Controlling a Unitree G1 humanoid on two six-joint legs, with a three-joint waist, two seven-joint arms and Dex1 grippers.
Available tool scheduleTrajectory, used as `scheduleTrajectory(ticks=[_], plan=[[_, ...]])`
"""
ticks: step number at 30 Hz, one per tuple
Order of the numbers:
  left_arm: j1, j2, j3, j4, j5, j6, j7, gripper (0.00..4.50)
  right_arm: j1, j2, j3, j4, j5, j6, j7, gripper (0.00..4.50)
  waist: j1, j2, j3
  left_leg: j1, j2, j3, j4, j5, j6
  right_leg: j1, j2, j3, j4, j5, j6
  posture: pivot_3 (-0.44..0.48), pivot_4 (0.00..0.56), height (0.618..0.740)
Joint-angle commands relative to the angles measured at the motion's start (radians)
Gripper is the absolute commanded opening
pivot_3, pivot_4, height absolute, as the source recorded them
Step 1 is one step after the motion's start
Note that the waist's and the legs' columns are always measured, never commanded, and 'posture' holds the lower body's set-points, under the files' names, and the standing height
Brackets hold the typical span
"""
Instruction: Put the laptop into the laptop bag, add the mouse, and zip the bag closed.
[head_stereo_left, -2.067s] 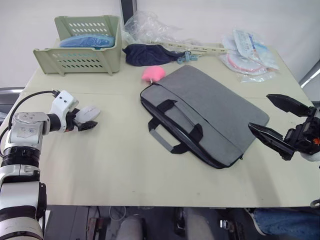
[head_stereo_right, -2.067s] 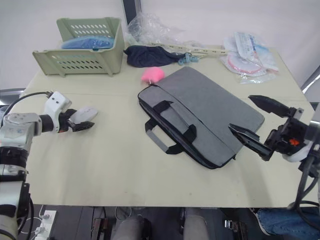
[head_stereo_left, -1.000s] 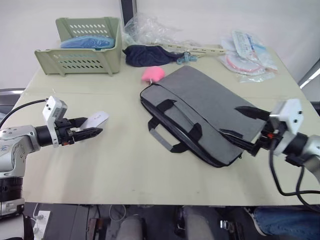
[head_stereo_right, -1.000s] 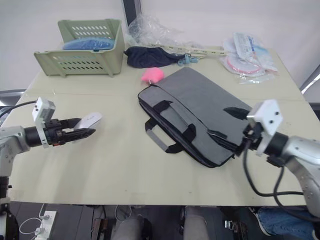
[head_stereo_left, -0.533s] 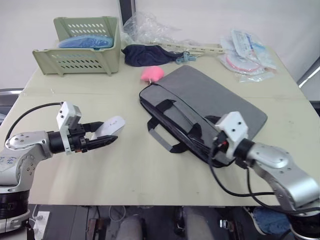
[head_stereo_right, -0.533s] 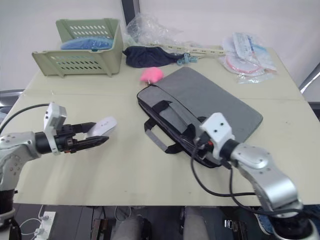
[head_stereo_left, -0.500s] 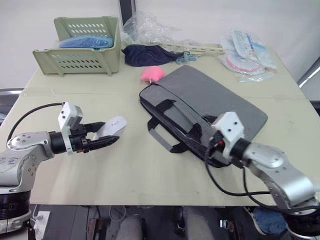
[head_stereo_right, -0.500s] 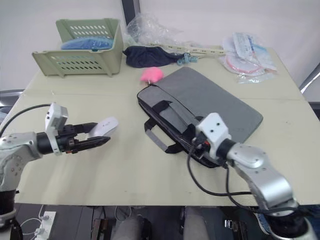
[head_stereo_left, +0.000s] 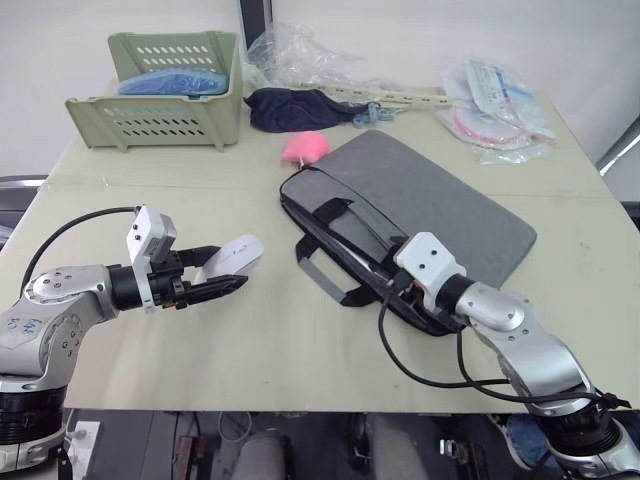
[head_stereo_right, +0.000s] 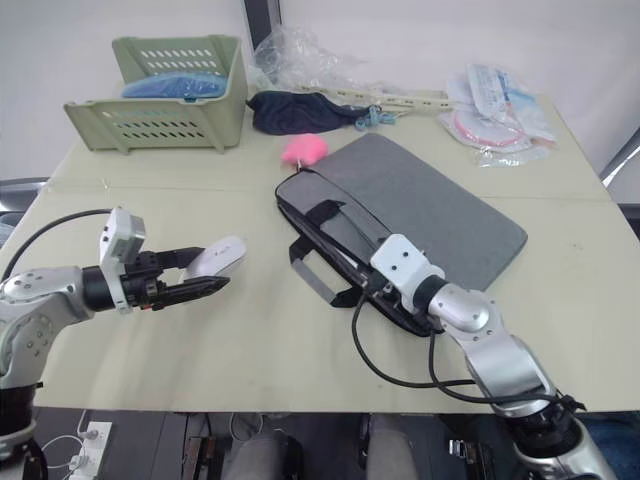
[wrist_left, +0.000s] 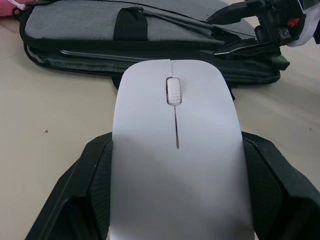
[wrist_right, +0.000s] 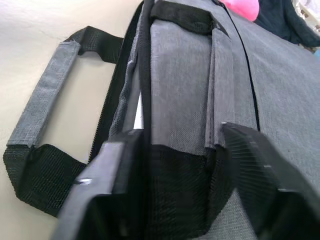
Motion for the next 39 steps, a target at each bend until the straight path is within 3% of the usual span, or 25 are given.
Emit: scheduleTrajectory(ticks=[1, 2, 3, 12, 19, 30, 39], plan=[[0.008, 0.001, 0.007, -0.033, -0.027, -0.013, -0.003, 2.85, 0.005, -0.024, -0.024, -0.007, -0.031, -0.019, 0.029, 0.68, 0.001, 0.000, 0.000, 0.000, 0.000, 0.000, 0.000, 0.000, 0.000, 0.000, 0.000, 0.000, 0.000, 0.000, 0.000, 0.000, 0.150, 0.740], [0.009, 0.002, 0.006, -0.033, -0.029, -0.014, -0.004, 2.85, 0.008, -0.013, -0.036, -0.004, -0.021, -0.012, 0.027, 0.21, 0.002, 0.000, 0.000, 0.000, 0.000, 0.000, 0.000, 0.000, 0.000, 0.000, 0.000, 0.000, 0.000, 0.000, 0.000, 0.000, 0.150, 0.740], [0.008, 0.003, 0.005, -0.031, -0.030, -0.014, -0.003, 2.85, 0.007, -0.005, -0.047, -0.001, -0.013, -0.006, 0.027, 0.03, 0.002, 0.000, 0.000, 0.000, 0.000, 0.000, 0.001, 0.000, 0.000, 0.000, 0.000, 0.000, -0.001, 0.000, 0.000, 0.000, 0.150, 0.740], [-0.007, 0.001, -0.034, -0.041, -0.038, -0.032, -0.033, 2.85, -0.036, 0.072, -0.178, -0.077, 0.203, 0.122, 0.090, 0.03, 0.001, 0.000, 0.000, 0.000, 0.000, -0.001, 0.000, 0.000, 0.000, 0.000, 0.000, 0.000, -0.001, 0.000, 0.000, 0.000, 0.150, 0.740], [-0.133, -0.039, -0.152, 0.036, 0.005, -0.055, -0.031, 2.85, -0.223, 0.089, -0.280, -0.089, 0.424, 0.293, 0.139, 0.03, -0.002, 0.001, 0.001, 0.000, 0.000, -0.001, 0.000, 0.000, 0.000, 0.000, 0.000, 0.000, 0.000, 0.000, 0.000, 0.000, 0.150, 0.740], [-0.360, -0.253, -0.369, 0.230, 0.187, -0.197, 0.049, 2.85, -0.348, 0.111, -0.315, -0.096, 0.543, 0.409, 0.096, 0.03, 0.001, 0.002, 0.001, -0.005, -0.001, 0.000, 0.000, 0.000, 0.000, -0.002, 0.001, -0.003, -0.003, 0.000, 0.000, 0.000, 0.150, 0.740], [-0.430, -0.423, -0.463, 0.405, 0.360, -0.383, 0.140, 2.85, -0.362, 0.144, -0.346, -0.125, 0.597, 0.455, 0.020, 0.03, -0.001, 0.002, 0.001, -0.008, 0.000, -0.002, 0.001, 0.000, 0.000, -0.004, 0.001, -0.005, -0.003, 0.000, 0.001, 0.000, 0.150, 0.740]])
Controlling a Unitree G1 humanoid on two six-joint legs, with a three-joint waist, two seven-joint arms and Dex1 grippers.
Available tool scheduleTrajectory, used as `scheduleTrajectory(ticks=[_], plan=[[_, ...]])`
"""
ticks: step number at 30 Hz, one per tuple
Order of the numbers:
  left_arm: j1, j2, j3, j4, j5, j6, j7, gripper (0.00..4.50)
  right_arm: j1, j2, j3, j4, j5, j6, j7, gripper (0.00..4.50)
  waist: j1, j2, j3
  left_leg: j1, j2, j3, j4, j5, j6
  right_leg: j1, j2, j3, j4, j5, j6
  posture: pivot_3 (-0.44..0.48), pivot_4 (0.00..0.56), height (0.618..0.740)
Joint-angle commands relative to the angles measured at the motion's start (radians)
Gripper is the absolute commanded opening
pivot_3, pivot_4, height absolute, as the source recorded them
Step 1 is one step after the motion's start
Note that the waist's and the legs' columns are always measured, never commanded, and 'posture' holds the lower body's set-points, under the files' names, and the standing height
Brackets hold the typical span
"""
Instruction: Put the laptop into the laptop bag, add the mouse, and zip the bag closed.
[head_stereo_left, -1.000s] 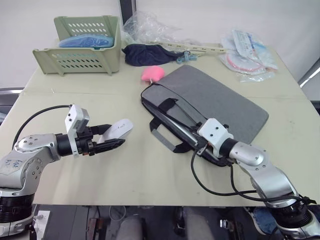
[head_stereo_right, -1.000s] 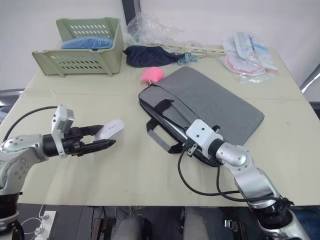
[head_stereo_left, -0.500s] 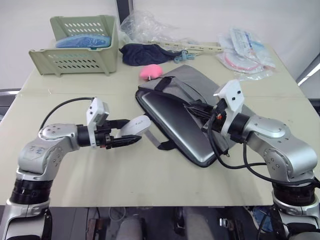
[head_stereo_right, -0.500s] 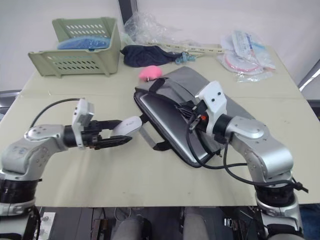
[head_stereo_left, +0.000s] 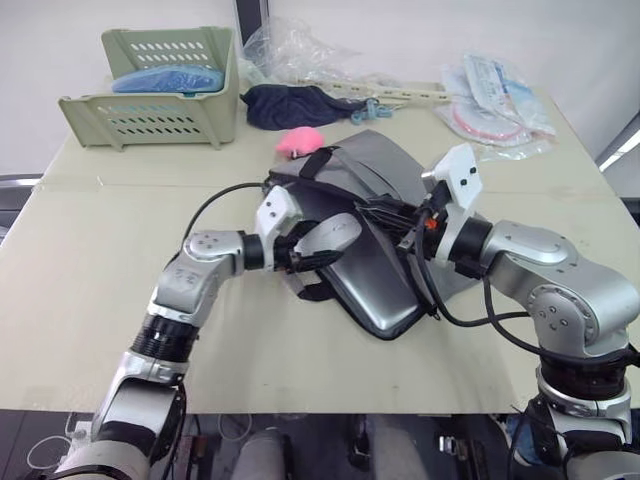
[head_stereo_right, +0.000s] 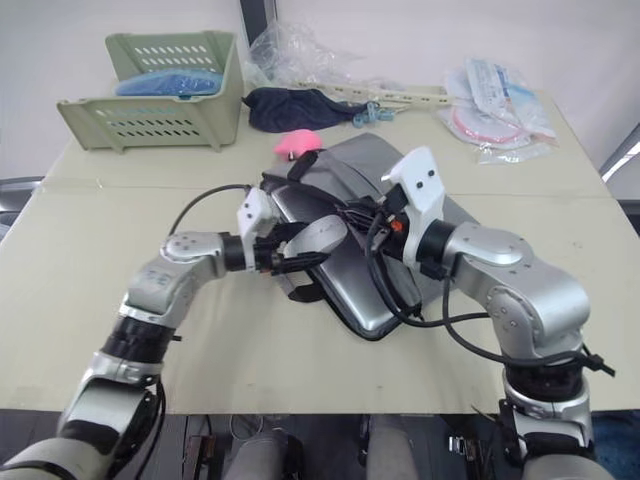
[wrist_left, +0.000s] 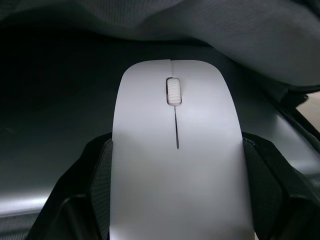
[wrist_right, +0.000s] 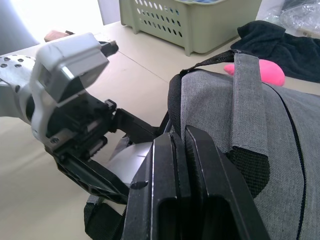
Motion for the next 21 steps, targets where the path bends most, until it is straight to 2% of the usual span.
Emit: scheduleTrajectory(ticks=[1, 6, 18, 19, 21], plan=[[-0.023, -0.035, -0.025, 0.045, 0.062, -0.085, 0.024, 2.85, -0.044, 0.026, -0.057, -0.073, 0.061, -0.001, -0.034, 0.03, 0.001, 0.000, 0.000, 0.000, 0.000, 0.000, 0.000, 0.000, 0.000, 0.000, 0.000, 0.000, 0.000, 0.000, 0.000, 0.000, 0.150, 0.740], [-0.066, -0.098, -0.031, 0.107, 0.109, -0.112, 0.065, 2.85, -0.049, 0.032, -0.066, -0.075, 0.079, 0.016, -0.059, 0.03, 0.004, 0.000, 0.000, -0.004, 0.000, -0.001, 0.002, 0.000, 0.001, -0.001, 0.000, -0.001, 0.000, 0.000, 0.001, 0.000, 0.150, 0.740], [-0.085, -0.149, -0.020, 0.140, 0.154, -0.114, 0.115, 2.85, -0.048, 0.013, -0.072, -0.061, 0.103, 0.012, -0.081, 0.03, 0.004, 0.000, 0.000, -0.004, 0.000, -0.002, 0.002, 0.000, 0.001, -0.002, -0.001, -0.001, 0.000, 0.000, 0.001, 0.000, 0.150, 0.740], [-0.084, -0.149, -0.019, 0.140, 0.157, -0.116, 0.114, 3.65, -0.048, 0.012, -0.074, -0.059, 0.104, 0.011, -0.081, 0.00, 0.003, 0.000, 0.000, -0.004, 0.000, -0.002, 0.002, 0.000, 0.001, -0.002, -0.001, -0.001, 0.000, 0.000, 0.001, 0.000, 0.150, 0.740], [-0.079, -0.145, -0.017, 0.133, 0.158, -0.112, 0.109, 4.24, -0.046, 0.011, -0.074, -0.059, 0.105, 0.009, -0.083, 0.00, 0.003, 0.000, 0.000, -0.004, 0.000, -0.002, 0.002, 0.000, 0.001, -0.002, -0.001, -0.001, 0.000, 0.001, 0.001, 0.000, 0.150, 0.740]])
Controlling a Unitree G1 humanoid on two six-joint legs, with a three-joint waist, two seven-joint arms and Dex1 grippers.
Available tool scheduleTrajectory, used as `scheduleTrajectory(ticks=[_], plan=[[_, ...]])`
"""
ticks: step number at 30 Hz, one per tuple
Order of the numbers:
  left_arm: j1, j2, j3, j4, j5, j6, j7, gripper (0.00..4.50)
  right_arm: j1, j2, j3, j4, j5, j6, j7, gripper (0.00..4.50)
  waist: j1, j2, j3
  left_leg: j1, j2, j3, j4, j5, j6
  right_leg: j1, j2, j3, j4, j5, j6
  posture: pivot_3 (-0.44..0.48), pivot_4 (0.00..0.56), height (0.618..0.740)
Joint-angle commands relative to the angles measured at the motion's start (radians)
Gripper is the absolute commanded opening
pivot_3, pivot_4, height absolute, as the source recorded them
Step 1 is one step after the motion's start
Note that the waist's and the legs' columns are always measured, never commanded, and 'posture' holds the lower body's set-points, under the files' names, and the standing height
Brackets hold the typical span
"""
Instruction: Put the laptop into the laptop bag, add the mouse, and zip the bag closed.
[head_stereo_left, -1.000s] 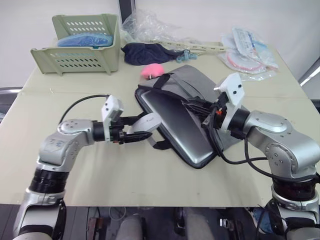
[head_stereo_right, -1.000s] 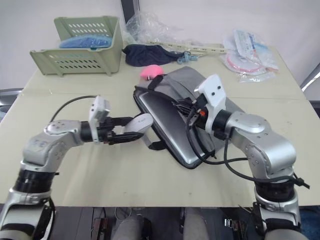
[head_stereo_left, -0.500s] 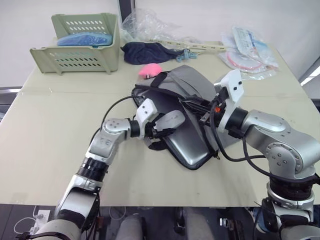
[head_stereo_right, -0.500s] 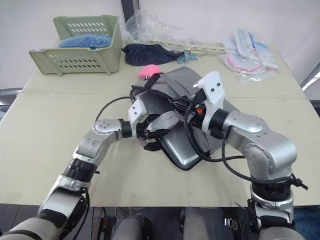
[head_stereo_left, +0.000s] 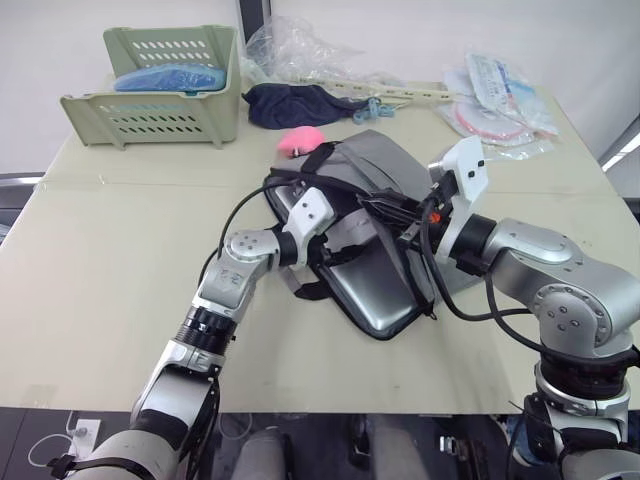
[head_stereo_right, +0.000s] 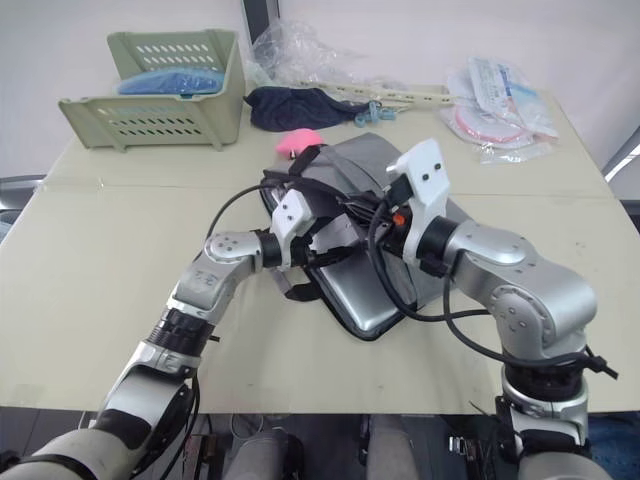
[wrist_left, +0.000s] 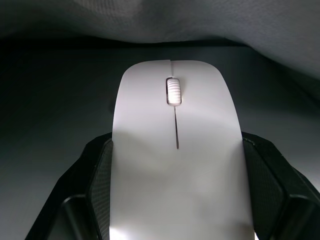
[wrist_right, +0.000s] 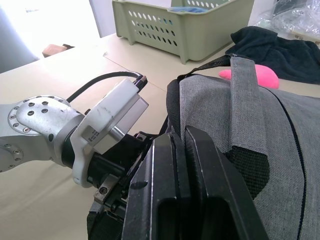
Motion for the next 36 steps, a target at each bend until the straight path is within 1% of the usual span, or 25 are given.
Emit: scheduleTrajectory(ticks=[1, 9, 17, 26, 29, 33, 34, 36], plan=[[-0.008, 0.003, 0.009, -0.010, 0.006, -0.009, -0.002, 4.45, -0.032, -0.005, -0.041, -0.051, 0.027, -0.033, -0.002, 0.00, 0.000, 0.000, 0.000, 0.000, 0.000, 0.000, 0.000, 0.000, 0.000, 0.000, 0.000, 0.000, 0.000, 0.000, 0.000, 0.000, 0.150, 0.740], [-0.003, 0.005, 0.021, -0.024, -0.007, -0.003, -0.018, 4.45, -0.023, -0.004, -0.039, -0.047, 0.022, -0.044, -0.001, 0.00, 0.000, 0.000, 0.000, 0.000, 0.000, 0.000, 0.000, 0.000, 0.000, 0.000, 0.000, 0.000, 0.000, 0.000, 0.000, 0.000, 0.150, 0.740], [0.095, 0.068, 0.055, -0.172, -0.046, 0.060, -0.050, 4.45, -0.004, -0.012, -0.045, -0.045, 0.015, -0.058, 0.003, 0.00, -0.001, 0.000, 0.000, -0.001, 0.000, 0.000, 0.000, 0.000, 0.000, 0.000, 0.000, 0.000, 0.000, 0.000, 0.000, 0.000, 0.150, 0.740], [0.170, 0.096, 0.046, -0.236, -0.040, 0.093, -0.043, 4.45, 0.004, -0.020, -0.047, -0.041, 0.013, -0.063, 0.007, 0.00, 0.000, 0.000, 0.000, -0.001, 0.000, -0.001, 0.001, 0.000, 0.000, 0.000, -0.001, 0.000, 0.000, 0.000, 0.000, 0.000, 0.150, 0.740], [0.163, 0.085, 0.042, -0.218, -0.035, 0.080, -0.035, 3.77, 0.005, -0.024, -0.043, -0.039, 0.014, -0.066, 0.010, 0.00, 0.001, 0.000, 0.000, -0.001, 0.000, -0.001, 0.001, 0.000, 0.000, 0.000, -0.001, 0.000, 0.000, 0.000, 0.000, 0.000, 0.150, 0.740], [0.146, 0.068, 0.034, -0.192, -0.029, 0.065, -0.028, 1.88, 0.008, -0.034, -0.039, -0.037, 0.015, -0.069, 0.015, 0.00, 0.002, 0.000, 0.000, -0.001, 0.000, -0.001, 0.001, 0.000, 0.000, 0.000, -0.001, 0.000, 0.000, 0.000, 0.000, 0.000, 0.150, 0.740], [0.143, 0.065, 0.034, -0.188, -0.028, 0.062, -0.028, 1.47, 0.009, -0.036, -0.038, -0.037, 0.015, -0.069, 0.016, 0.00, 0.002, 0.000, 0.000, -0.001, 0.000, -0.001, 0.001, 0.000, 0.000, 0.000, -0.001, 0.000, 0.000, 0.000, 0.000, 0.000, 0.150, 0.740], [0.141, 0.064, 0.035, -0.188, -0.030, 0.061, -0.030, 0.46, 0.011, -0.037, -0.039, -0.039, 0.018, -0.069, 0.014, 0.00, 0.001, 0.000, 0.000, -0.001, 0.000, 0.000, 0.001, 0.000, 0.000, 0.000, -0.001, 0.000, 0.000, 0.000, 0.000, 0.000, 0.150, 0.740]])
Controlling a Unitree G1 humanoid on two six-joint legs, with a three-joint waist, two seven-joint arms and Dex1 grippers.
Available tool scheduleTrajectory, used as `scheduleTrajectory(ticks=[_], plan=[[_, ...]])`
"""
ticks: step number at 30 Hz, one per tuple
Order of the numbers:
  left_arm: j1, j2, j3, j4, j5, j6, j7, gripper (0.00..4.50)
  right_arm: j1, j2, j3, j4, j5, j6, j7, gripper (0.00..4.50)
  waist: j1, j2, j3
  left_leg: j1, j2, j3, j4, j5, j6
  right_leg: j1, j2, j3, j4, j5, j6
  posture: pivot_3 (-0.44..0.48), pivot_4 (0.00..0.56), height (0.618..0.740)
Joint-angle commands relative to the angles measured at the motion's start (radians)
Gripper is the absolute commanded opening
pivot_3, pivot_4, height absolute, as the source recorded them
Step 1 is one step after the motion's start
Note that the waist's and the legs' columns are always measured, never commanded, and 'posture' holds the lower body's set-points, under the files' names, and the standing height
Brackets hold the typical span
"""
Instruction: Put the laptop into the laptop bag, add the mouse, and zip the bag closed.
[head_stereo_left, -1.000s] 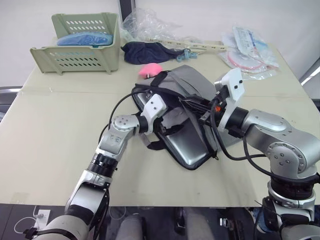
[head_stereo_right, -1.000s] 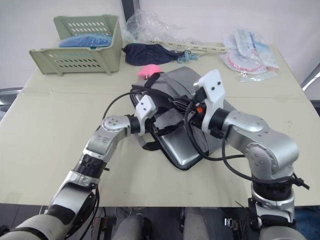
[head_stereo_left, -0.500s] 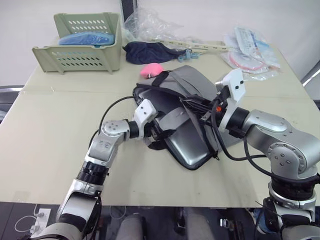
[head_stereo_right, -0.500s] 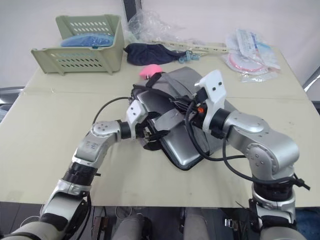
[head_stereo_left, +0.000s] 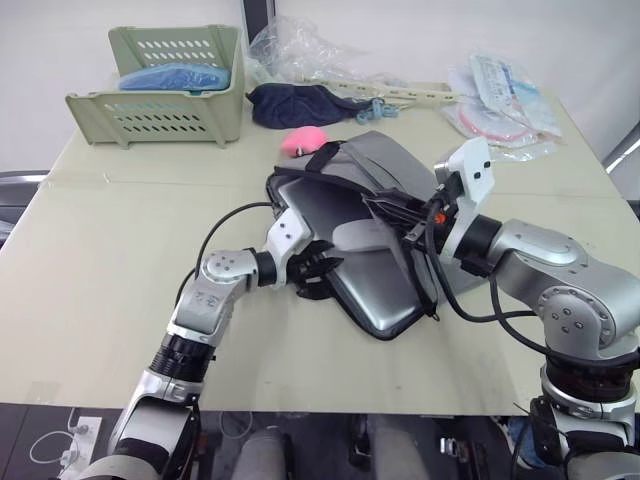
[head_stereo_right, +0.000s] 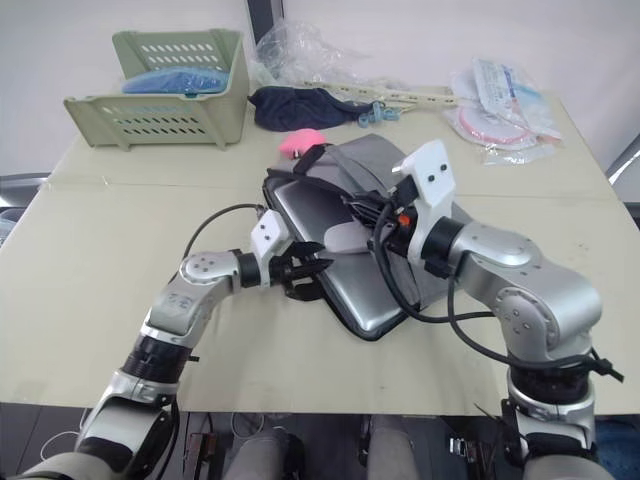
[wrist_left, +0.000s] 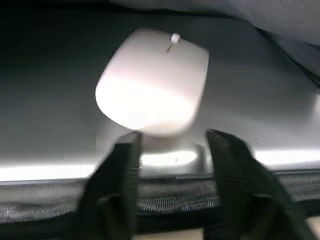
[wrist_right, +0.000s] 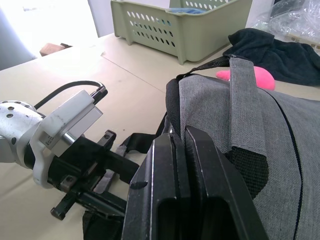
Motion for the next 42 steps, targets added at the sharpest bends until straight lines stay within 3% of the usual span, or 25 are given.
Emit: scheduleTrajectory(ticks=[1, 8, 14, 18, 25, 33, 42], plan=[[-0.019, -0.006, 0.008, -0.013, -0.007, -0.019, -0.001, 0.04, -0.005, -0.011, -0.037, -0.040, 0.017, -0.039, 0.012, 0.00, 0.000, 0.000, 0.000, 0.000, 0.000, 0.000, 0.000, 0.000, 0.000, 0.000, 0.000, 0.000, 0.000, 0.000, 0.000, 0.000, 0.150, 0.740], [-0.064, -0.033, 0.025, -0.023, -0.043, 0.027, 0.006, 0.04, 0.002, -0.012, -0.039, -0.045, 0.019, -0.042, 0.004, 0.00, 0.003, 0.000, 0.000, 0.000, 0.000, 0.000, 0.001, 0.000, 0.000, 0.000, 0.000, 0.000, 0.000, 0.000, 0.000, 0.000, 0.150, 0.740], [-0.065, -0.003, 0.037, -0.009, -0.042, 0.019, -0.022, 0.04, 0.000, -0.018, -0.042, -0.045, 0.022, -0.040, 0.002, 0.00, 0.000, 0.000, 0.000, 0.000, 0.000, 0.000, 0.000, 0.000, 0.000, 0.000, 0.000, 0.000, 0.000, 0.000, 0.000, 0.000, 0.150, 0.740], [-0.038, 0.055, 0.085, -0.054, -0.103, 0.043, -0.080, 1.21, 0.003, -0.041, -0.051, -0.046, 0.029, -0.035, 0.018, 0.00, 0.000, 0.000, 0.000, 0.000, 0.000, 0.000, 0.000, 0.000, 0.000, 0.000, 0.000, 0.000, 0.000, 0.000, 0.000, 0.000, 0.150, 0.740], [0.045, 0.231, 0.220, -0.142, -0.251, 0.107, -0.222, 4.34, 0.056, -0.229, -0.105, -0.048, 0.101, -0.023, 0.192, 0.00, 0.004, 0.000, 0.000, -0.001, 0.000, -0.002, 0.000, 0.000, 0.000, 0.000, -0.001, -0.001, -0.001, 0.000, 0.000, 0.000, 0.150, 0.740], [0.102, 0.367, 0.298, -0.114, -0.286, 0.108, -0.268, 4.43, 0.190, -0.454, -0.104, -0.063, 0.129, -0.074, 0.448, 0.00, 0.005, 0.000, 0.000, 0.000, 0.000, -0.003, -0.001, 0.000, 0.000, 0.001, 0.000, -0.002, -0.003, 0.000, 0.000, 0.000, 0.150, 0.740], [0.120, 0.419, 0.311, -0.045, -0.245, 0.017, -0.292, 4.43, 0.299, -0.449, -0.022, -0.086, 0.007, -0.228, 0.485, 0.00, 0.005, 0.000, 0.000, 0.000, 0.000, -0.003, 0.000, 0.000, 0.000, 0.003, 0.000, -0.002, -0.003, 0.000, 0.000, 0.000, 0.150, 0.740]])
